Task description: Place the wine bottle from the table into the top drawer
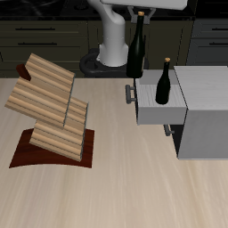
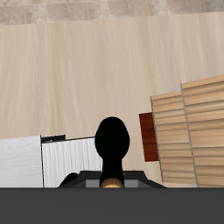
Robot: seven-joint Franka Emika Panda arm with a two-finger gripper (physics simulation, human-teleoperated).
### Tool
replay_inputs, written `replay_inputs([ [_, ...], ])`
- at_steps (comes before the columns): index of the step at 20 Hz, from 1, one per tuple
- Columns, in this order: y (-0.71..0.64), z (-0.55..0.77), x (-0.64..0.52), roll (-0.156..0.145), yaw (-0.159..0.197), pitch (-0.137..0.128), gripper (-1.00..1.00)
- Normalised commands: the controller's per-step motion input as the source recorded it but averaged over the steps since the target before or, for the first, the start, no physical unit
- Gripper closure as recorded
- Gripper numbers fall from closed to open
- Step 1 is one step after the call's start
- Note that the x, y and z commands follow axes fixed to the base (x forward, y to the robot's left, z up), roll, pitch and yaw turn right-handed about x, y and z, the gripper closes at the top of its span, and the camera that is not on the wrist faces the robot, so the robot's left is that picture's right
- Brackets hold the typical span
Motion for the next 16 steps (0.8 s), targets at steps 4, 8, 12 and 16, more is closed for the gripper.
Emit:
replay_inputs([
  [4, -0.05, 0.10, -0.21, -0.021, -0.018, -0.013, 1.00],
  [8, 0.04, 0.00, -0.26, -0.001, 0.038, -0.006, 1.00],
  [12, 0.09, 0.07, -0.24, 0.015, 0.015, -0.002, 1.00],
  [16, 0.14, 0.04, -0.26, 0.030, 0.008, -0.002, 1.00],
])
